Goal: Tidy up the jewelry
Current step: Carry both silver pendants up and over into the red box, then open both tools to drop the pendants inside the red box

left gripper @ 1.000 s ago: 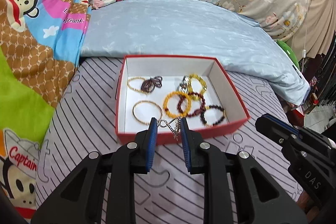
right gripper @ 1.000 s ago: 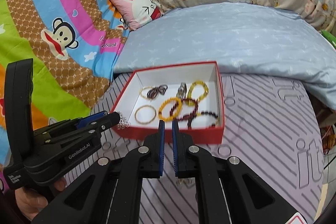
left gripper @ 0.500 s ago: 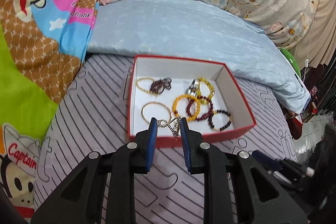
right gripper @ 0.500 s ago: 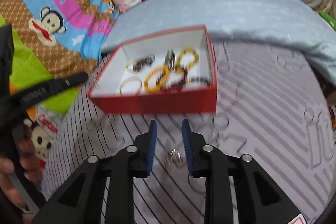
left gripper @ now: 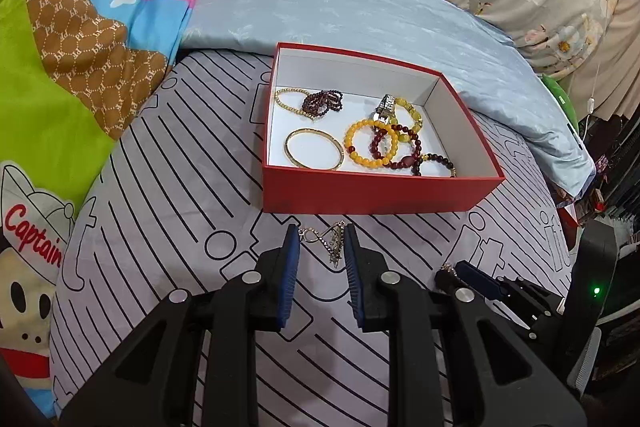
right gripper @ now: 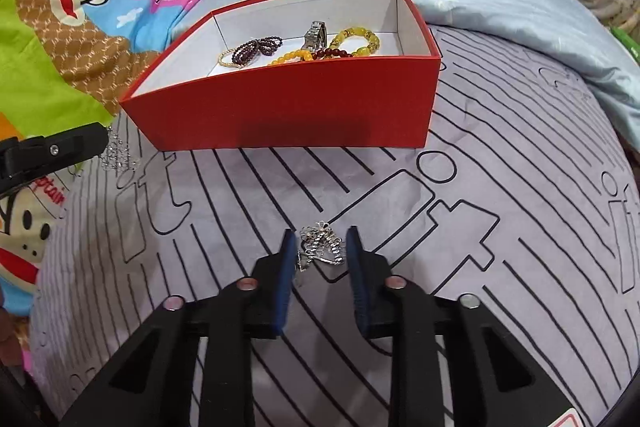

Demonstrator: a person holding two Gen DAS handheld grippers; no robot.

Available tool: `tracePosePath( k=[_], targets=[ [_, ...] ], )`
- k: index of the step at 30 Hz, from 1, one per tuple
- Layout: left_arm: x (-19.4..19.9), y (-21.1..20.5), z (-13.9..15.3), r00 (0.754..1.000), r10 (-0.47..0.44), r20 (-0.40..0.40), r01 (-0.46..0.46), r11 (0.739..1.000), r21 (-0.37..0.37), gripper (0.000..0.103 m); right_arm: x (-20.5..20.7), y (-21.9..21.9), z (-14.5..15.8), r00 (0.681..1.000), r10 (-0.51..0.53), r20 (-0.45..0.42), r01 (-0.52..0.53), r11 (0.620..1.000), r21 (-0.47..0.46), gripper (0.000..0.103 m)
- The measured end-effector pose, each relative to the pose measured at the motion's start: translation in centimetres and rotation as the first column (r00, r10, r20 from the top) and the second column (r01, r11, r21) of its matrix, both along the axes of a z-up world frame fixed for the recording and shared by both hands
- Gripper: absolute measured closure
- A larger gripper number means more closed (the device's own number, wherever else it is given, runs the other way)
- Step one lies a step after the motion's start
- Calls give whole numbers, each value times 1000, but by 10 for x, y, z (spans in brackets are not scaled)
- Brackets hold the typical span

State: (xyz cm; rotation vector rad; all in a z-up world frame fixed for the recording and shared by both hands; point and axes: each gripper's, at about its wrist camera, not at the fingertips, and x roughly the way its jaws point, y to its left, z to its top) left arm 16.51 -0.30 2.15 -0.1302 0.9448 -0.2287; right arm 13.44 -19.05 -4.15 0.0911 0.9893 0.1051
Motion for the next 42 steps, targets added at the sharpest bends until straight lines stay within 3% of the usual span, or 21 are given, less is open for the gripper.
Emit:
tracePosePath(
  k=[3,4,13,22,28,33,42],
  targets=[
    [-1,-3,-2,1000,-5,-7,5,1000,-1,81,0,-1,0,1000,-5,-1,5,1000,12,82],
    [-1,-4,-2,1000,-8,-9,8,1000,-1,81,0,-2,0,1000,-7,-2,7,1000,13,88],
    [-2,-5,5,1000,-17,9,17,1000,-9,81,-8,-12,26,999,-22,47,19,998,62,88],
    [15,-12,29,997,-26,66,27,1000,-6,81,2,-18,84,986,-11,166,-9,993,118,88],
    [47,-25,47,992,-38,121,36,999,23,81,39,-17,121,967,1,254,-28,994,101,88],
    [77,-36,42,992,-40,117,36,999,38,81,72,-16,122,968,-5,252,-20,995,96,88],
    [111,-53,18,996,-44,75,40,997,61,81,111,-12,96,980,-11,197,-7,996,89,86]
  ],
)
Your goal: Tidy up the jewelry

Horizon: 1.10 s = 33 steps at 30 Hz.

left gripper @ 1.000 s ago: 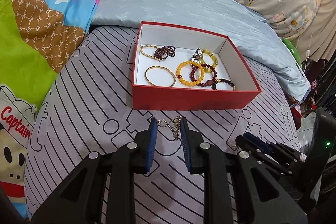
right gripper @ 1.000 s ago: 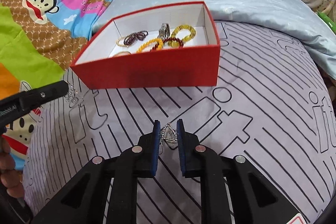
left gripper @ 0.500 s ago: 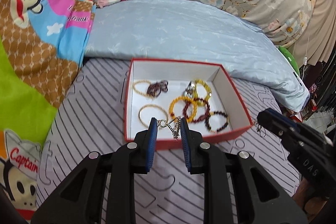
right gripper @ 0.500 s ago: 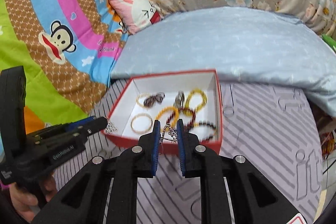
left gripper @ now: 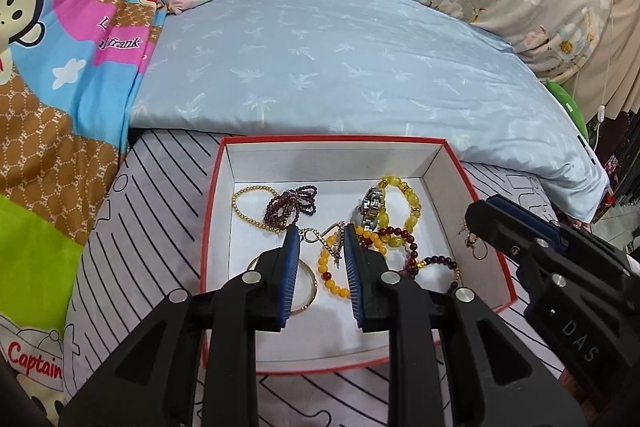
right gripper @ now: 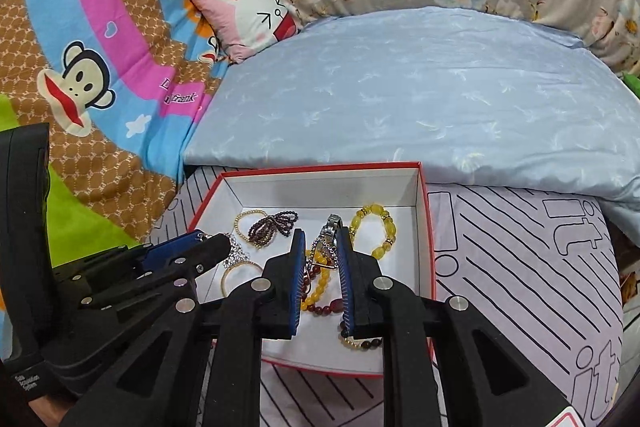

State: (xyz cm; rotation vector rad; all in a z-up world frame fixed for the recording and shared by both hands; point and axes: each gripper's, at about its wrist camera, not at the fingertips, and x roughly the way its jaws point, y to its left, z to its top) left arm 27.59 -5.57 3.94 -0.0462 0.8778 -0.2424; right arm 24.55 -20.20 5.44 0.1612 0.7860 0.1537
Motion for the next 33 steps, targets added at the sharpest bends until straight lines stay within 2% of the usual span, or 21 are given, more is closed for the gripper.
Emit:
tracePosePath(
  k=[4,6,7,8,10,15,21,26,28,33],
  targets=[
    [9,-3,-7,1000,10,-17,-10,1000,16,80,7,1,-7,1000,-17,-15,17,1000,-15,82],
    [9,-3,-8,1000,18,-18,-18,1000,18,73,6,1,-7,1000,-24,-14,23,1000,-19,81],
    [9,-3,-8,1000,23,-17,-23,1000,20,66,5,2,-7,1000,-26,-11,26,999,-23,76],
    [9,-2,-8,999,29,-15,-28,999,23,65,3,2,-7,1000,-30,-9,29,999,-27,74],
    [7,-3,-8,999,30,-14,-30,999,26,65,0,3,-7,999,-32,-3,31,999,-34,67],
    [4,-2,-7,999,34,-18,-34,999,21,65,-8,4,-8,999,-35,-4,35,999,-38,67],
    [-4,0,-5,999,44,-18,-44,999,24,65,-18,2,-5,998,-54,-13,53,998,-29,58],
    [-18,4,1,997,71,3,-71,997,37,51,-33,2,3,996,-86,2,86,995,-59,49],
    [-24,5,4,997,77,8,-77,996,42,49,-39,2,5,995,-100,7,100,992,-71,45],
    [-39,5,5,996,86,13,-87,994,72,46,-55,2,6,993,-116,4,116,989,-87,43]
  ],
)
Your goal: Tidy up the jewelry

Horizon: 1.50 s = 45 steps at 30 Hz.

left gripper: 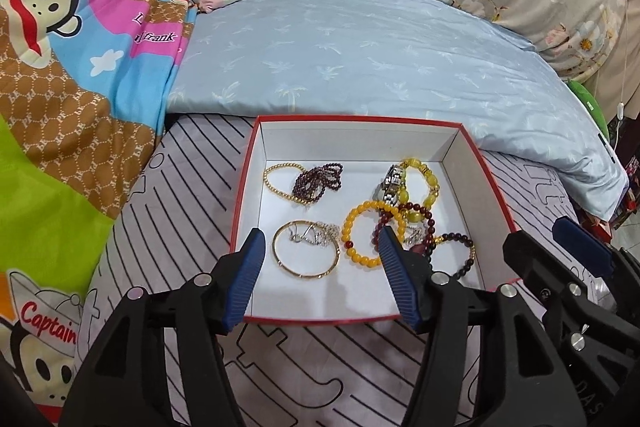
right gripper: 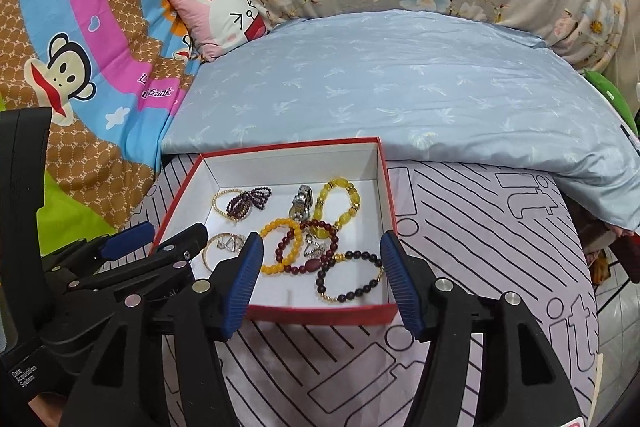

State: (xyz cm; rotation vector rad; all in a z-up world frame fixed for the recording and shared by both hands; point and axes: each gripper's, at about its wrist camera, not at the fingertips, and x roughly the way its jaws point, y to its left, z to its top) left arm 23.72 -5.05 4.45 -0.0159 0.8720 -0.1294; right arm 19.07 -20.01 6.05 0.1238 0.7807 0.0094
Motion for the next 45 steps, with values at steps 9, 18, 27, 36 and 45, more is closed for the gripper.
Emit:
tracePosePath(
  k=[9,18,27,36,45],
  targets=[
    [-23,4,2,1000,28,-4,-28,999,19,35,-24,-2,0,1000,-25,-8,25,1000,-1,36],
    [-33,10,5,998,61,4,-61,997,36,27,-33,1,5,999,-38,0,38,999,-27,31],
    [-34,9,0,996,86,0,-86,994,69,24,-33,3,1,998,-60,-3,60,996,-69,28],
    [-35,8,-3,995,99,4,-99,991,95,23,-34,2,-5,997,-76,-12,76,996,-57,28],
    [-36,7,-3,995,103,8,-104,990,99,22,-34,1,-5,997,-78,-12,77,995,-56,28]
  ],
)
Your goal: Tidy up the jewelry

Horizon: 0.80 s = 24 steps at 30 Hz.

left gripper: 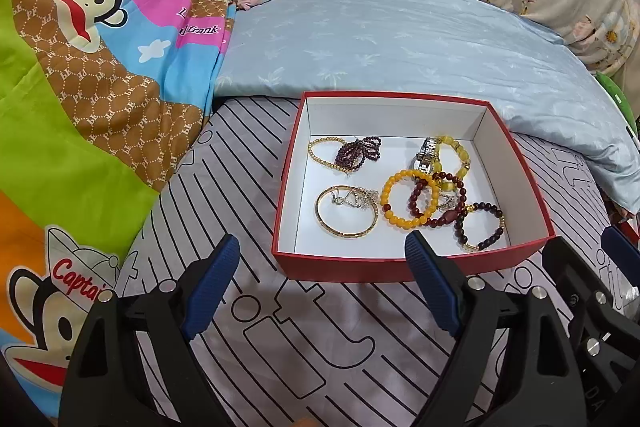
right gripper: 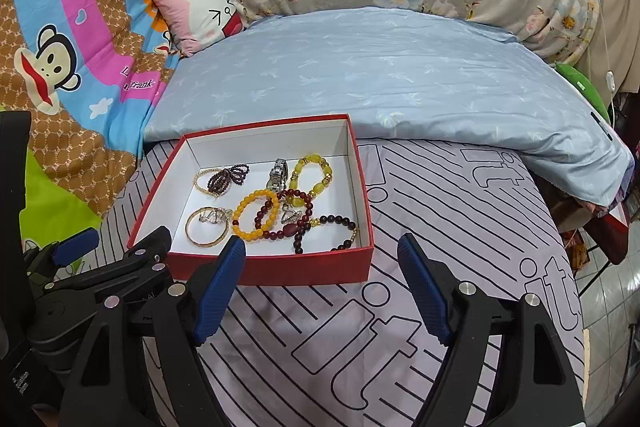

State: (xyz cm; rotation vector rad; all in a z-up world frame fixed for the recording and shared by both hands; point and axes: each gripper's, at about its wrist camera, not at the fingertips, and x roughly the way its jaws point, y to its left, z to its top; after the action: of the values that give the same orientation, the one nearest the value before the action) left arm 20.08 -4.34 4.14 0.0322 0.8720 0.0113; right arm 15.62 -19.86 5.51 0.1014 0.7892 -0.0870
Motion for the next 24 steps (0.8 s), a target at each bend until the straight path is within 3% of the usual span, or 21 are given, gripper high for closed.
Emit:
tracePosePath(
  k=[10,24],
  targets=[
    [-1,2,0,1000,13,4,-13,1000,19,17,0,-1,0,1000,1,1,-1,1000,0,28],
    [-4,1,0,1000,15,3,-15,1000,25,16,-3,-2,-1,1000,0,-3,0,1000,-1,28]
  ],
)
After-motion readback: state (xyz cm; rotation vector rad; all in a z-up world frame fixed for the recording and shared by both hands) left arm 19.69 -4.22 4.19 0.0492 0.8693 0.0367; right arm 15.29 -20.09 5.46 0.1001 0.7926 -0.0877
